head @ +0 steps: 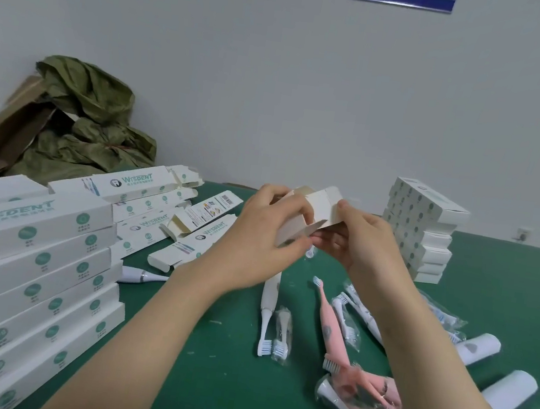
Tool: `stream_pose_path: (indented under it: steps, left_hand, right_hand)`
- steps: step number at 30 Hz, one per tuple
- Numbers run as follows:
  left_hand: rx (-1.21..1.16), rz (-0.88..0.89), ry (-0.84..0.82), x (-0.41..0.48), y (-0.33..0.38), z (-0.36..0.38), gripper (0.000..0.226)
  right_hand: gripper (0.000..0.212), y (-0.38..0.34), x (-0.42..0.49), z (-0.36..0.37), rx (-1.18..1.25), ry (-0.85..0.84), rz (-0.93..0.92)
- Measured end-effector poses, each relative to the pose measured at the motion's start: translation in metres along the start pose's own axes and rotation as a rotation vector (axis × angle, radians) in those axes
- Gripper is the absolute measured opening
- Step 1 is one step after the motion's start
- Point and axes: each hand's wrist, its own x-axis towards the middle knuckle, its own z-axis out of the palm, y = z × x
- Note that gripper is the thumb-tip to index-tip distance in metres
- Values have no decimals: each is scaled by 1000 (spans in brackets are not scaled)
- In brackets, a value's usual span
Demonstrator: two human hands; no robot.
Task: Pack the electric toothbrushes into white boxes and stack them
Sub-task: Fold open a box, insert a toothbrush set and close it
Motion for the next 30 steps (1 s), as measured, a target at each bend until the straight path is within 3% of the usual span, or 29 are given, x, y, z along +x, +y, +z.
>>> stream_pose_path:
  steps: [1, 4, 6, 9, 17, 20, 23, 26, 30]
  left_hand:
    - [-19, -6, 24, 1, 1, -1, 6]
    - [-38, -3, 183, 3, 3, -1, 35]
    - [-21, -37, 240, 5, 4, -3, 32]
    - [-42, -89, 173, 4, 3, -7, 25]
    - [12, -34, 22, 1, -1, -18, 43]
    - [-4, 32, 39, 1, -3, -20, 34]
    - [-91, -23, -2, 2, -1, -21, 19]
    - [-174, -108, 88, 3, 2, -18, 34]
    - [-99, -96, 97, 1, 2, -22, 23]
  right_hand:
    - [36, 1, 0, 0, -28, 3, -16]
    - [39, 1, -2, 4, -64, -9, -47]
    - [39, 2, -4, 7, -60, -22, -56]
    - [35, 1, -4, 9, -80, -31, -41]
    - [34, 2, -5, 10, 92, -75, -8]
    - [32, 5, -6, 9, 195, -115, -14]
    - [31, 10, -7, 9, 133, -140, -47]
    - [30, 14, -7, 13, 60, -131, -88]
    - [31, 15, -9, 17, 18, -123, -115]
